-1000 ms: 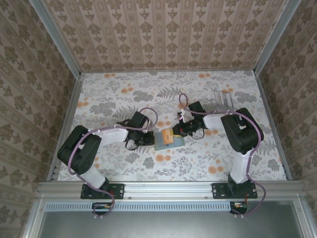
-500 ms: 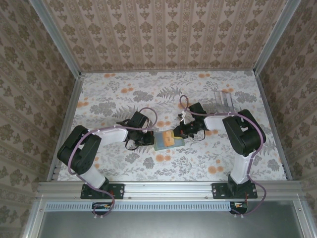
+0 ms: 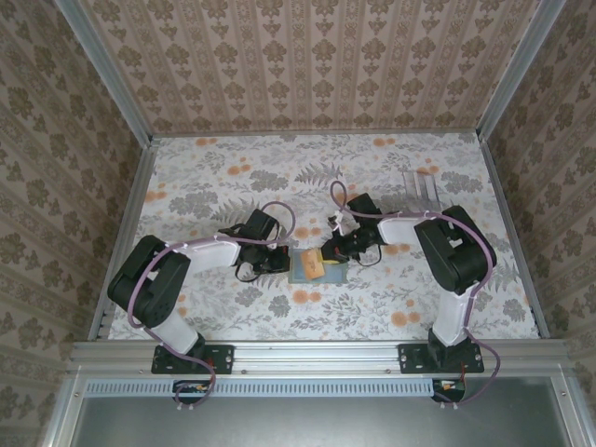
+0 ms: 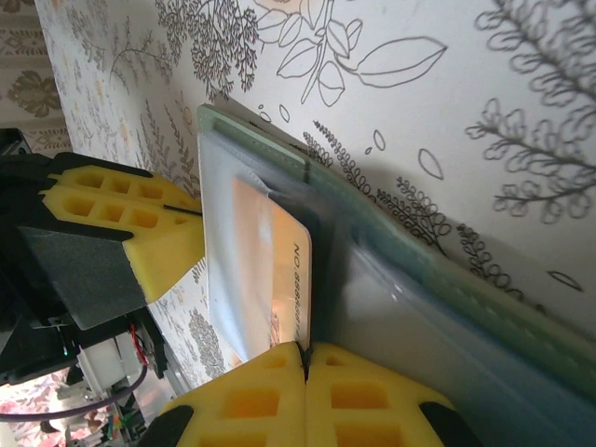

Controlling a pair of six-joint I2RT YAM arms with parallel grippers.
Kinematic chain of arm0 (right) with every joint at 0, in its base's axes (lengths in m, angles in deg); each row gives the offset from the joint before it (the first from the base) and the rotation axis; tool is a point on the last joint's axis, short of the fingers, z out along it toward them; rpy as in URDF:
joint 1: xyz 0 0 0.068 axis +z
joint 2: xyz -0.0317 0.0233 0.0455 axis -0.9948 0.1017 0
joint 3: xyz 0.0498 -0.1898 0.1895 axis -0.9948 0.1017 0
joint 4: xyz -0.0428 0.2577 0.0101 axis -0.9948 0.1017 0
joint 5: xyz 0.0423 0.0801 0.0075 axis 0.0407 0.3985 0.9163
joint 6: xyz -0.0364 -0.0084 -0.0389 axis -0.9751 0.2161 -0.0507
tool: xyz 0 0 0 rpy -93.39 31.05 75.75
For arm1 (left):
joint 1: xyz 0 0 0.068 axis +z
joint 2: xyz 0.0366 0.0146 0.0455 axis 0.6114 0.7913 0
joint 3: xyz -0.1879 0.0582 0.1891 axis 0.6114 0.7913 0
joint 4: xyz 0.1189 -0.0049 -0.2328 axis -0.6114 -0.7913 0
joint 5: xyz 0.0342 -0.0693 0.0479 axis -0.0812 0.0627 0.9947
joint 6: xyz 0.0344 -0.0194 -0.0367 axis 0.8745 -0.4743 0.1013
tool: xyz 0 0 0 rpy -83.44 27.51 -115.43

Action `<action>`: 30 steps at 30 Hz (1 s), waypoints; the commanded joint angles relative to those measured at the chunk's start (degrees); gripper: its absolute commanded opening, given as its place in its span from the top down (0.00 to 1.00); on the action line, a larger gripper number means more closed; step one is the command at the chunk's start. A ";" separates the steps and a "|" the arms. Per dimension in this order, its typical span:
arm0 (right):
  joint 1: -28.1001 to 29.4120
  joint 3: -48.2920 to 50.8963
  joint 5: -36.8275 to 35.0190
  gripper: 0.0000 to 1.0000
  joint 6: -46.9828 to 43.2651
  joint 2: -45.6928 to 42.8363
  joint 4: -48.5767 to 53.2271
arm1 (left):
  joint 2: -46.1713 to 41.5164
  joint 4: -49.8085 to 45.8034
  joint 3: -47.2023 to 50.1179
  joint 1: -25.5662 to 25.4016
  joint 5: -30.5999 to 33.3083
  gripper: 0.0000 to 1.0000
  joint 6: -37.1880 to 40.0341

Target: Put the credit cards into the card holder

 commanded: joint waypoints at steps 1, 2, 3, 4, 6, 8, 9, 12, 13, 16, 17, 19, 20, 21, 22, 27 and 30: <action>0.82 -1.30 -1.53 1.00 2.44 1.78 -0.78 | 0.90 -0.47 0.98 0.32 1.48 0.99 -0.79; 1.00 -1.51 -1.62 1.00 2.87 2.08 -0.96 | 0.91 -0.48 1.00 0.32 1.48 0.98 -0.78; 1.23 -1.53 -2.23 1.00 3.69 2.32 -1.13 | 0.90 -0.48 1.02 0.32 1.48 0.98 -0.79; 1.51 -1.18 -2.98 1.00 4.93 2.30 -1.78 | 0.96 -0.49 1.08 0.32 1.48 0.98 -0.79; 2.33 0.43 -5.11 1.00 9.64 2.26 -4.87 | 1.02 -0.40 1.11 0.32 1.39 0.99 -0.88; 2.99 2.55 -5.96 1.00 13.73 1.73 -9.33 | 0.90 -0.20 1.24 0.32 1.39 0.99 -0.96; 3.17 3.82 -7.50 1.00 15.56 1.14 -11.12 | 0.91 -0.12 1.38 0.32 1.24 0.99 -1.09; 3.21 6.26 -11.74 1.00 17.40 -1.52 -13.55 | 0.86 0.37 1.86 0.23 0.98 0.99 -1.31; 3.29 6.61 -12.53 1.00 17.51 -2.18 -13.72 | 0.88 0.60 2.00 0.23 0.76 0.99 -1.27; 3.63 6.69 -11.98 1.00 18.57 -2.25 -14.31 | 1.23 1.38 2.46 0.22 -0.06 0.99 -1.62; 4.09 6.65 -11.63 1.00 19.32 -1.92 -14.96 | 1.29 1.81 2.68 0.15 -0.42 0.99 -1.90; 5.07 6.48 -11.08 1.00 20.50 -1.56 -15.91 | 1.26 2.98 3.02 0.16 -1.20 0.99 -2.55; 5.69 6.33 -11.28 0.97 20.96 -1.65 -16.14 | 1.29 3.57 3.23 0.07 -1.56 0.99 -2.95; 6.30 6.00 -11.65 0.95 21.11 -1.92 -15.79 | 1.17 3.93 3.34 -0.02 -1.76 0.99 -3.23; 6.74 5.72 -12.12 0.94 21.17 -2.08 -15.32 | 1.10 4.20 3.42 -0.11 -1.85 0.99 -3.48; 8.13 3.04 -15.68 0.87 17.99 -3.50 -8.08 | 0.55 4.96 3.87 -0.20 -2.63 1.00 -3.95; 8.23 2.40 -16.62 0.85 15.63 -4.33 -4.89 | 0.39 4.96 3.79 -0.13 -2.82 1.00 -3.82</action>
